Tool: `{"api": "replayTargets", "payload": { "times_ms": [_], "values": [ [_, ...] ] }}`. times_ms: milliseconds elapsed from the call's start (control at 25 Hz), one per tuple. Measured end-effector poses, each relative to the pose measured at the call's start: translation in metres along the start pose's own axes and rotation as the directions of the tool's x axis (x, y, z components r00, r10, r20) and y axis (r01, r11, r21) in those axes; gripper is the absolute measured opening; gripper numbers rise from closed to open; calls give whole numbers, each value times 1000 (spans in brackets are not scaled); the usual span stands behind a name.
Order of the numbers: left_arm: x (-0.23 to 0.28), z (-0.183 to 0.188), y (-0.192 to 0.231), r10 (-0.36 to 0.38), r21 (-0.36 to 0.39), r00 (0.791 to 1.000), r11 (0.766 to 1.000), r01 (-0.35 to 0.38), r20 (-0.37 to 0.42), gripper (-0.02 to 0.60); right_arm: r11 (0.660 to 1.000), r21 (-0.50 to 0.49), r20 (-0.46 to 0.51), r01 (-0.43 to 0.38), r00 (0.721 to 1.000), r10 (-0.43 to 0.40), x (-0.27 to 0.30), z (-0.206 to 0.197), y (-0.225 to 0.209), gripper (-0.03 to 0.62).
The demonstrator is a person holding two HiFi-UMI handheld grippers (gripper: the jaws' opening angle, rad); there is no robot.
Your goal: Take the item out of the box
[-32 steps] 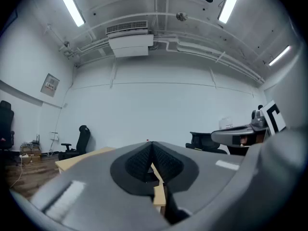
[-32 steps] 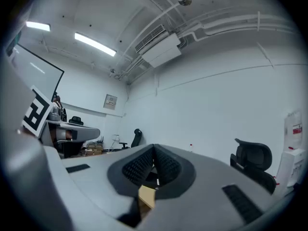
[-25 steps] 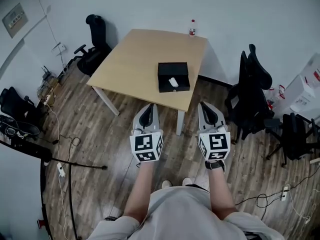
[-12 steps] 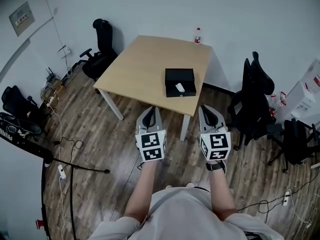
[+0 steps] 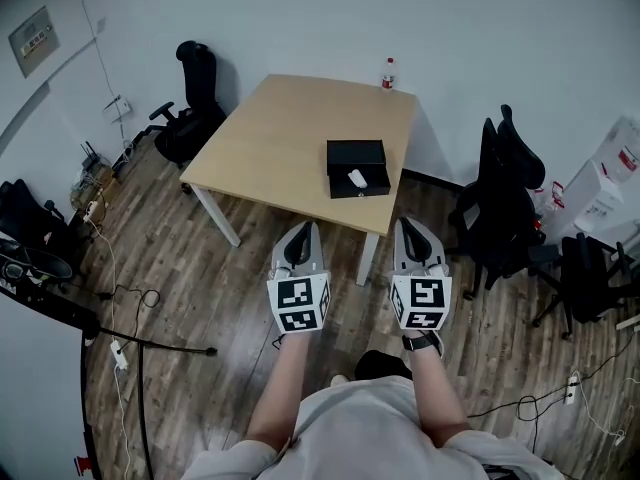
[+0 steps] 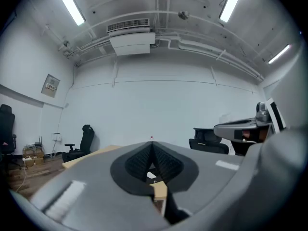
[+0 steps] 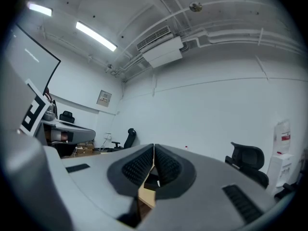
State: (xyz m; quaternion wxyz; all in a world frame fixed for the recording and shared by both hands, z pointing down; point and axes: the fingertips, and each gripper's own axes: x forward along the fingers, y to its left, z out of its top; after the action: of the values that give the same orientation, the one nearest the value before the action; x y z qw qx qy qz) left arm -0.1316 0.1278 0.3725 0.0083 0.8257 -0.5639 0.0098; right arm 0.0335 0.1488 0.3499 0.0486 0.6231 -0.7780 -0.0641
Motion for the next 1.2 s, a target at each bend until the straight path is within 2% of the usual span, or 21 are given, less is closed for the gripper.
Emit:
{"api": "replayTargets", "payload": {
  "times_ms": [160,240,560,960,1200],
  "values": [
    [7,14,-12,-88,-21,991,996,91,104,6,1000,-4,2,-2,1000,2,10,3,-1,12],
    [14,13,-10,-112,-42,985,992,118,130,6,1000,-9,-7,-12,1000,11,19,-1,3,14],
    [67,-5,14,-103,-28,992,994,106,72,8,997,82,-25,-7,1000,9,88,-26,-12,14],
    [168,10,41,-68,13,996,998,67,63,8,990,136,21,-45,999,42,200,-21,-55,14],
    [224,17,48,-57,14,997,998,57,54,8,990,130,2,-60,998,60,250,-26,-80,14]
  ]
}}
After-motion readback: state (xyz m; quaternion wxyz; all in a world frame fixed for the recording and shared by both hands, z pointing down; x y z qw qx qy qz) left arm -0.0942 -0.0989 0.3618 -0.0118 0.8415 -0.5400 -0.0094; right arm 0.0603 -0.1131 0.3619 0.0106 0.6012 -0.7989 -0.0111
